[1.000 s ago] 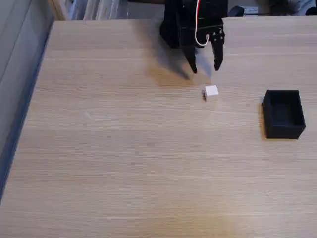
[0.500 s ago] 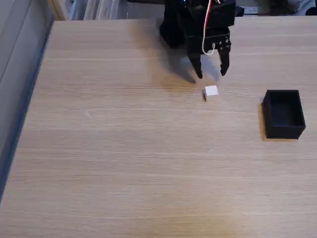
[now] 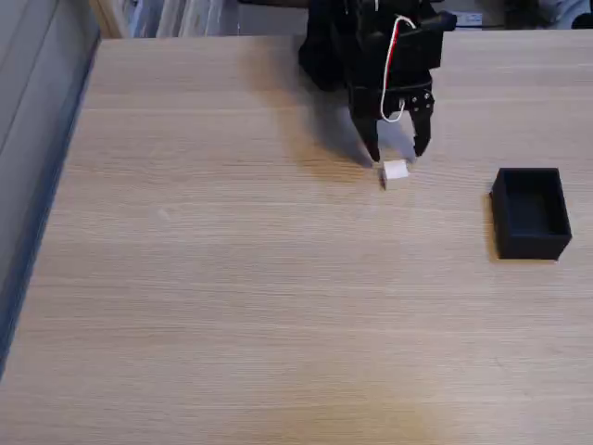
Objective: Pick a white block and place it in the black box.
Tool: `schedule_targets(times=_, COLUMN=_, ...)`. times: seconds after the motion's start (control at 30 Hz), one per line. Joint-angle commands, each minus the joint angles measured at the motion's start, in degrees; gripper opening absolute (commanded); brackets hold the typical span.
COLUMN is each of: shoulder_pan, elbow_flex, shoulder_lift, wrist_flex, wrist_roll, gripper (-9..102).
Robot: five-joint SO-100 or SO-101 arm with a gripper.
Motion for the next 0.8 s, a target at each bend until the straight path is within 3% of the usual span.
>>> schedule_targets(times=0.0, shoulder_pan=1.05, elbow_flex=-1.85, shoulder_lift=-1.93, wrist_flex=-2.29, wrist_roll=-0.35, gripper=25)
schedule_targets(times=0.77, shoulder_pan=4.31, elbow_flex=-4.92, shoulder_lift=-14.15, wrist_flex=-10.55, wrist_roll=-3.34, gripper=20)
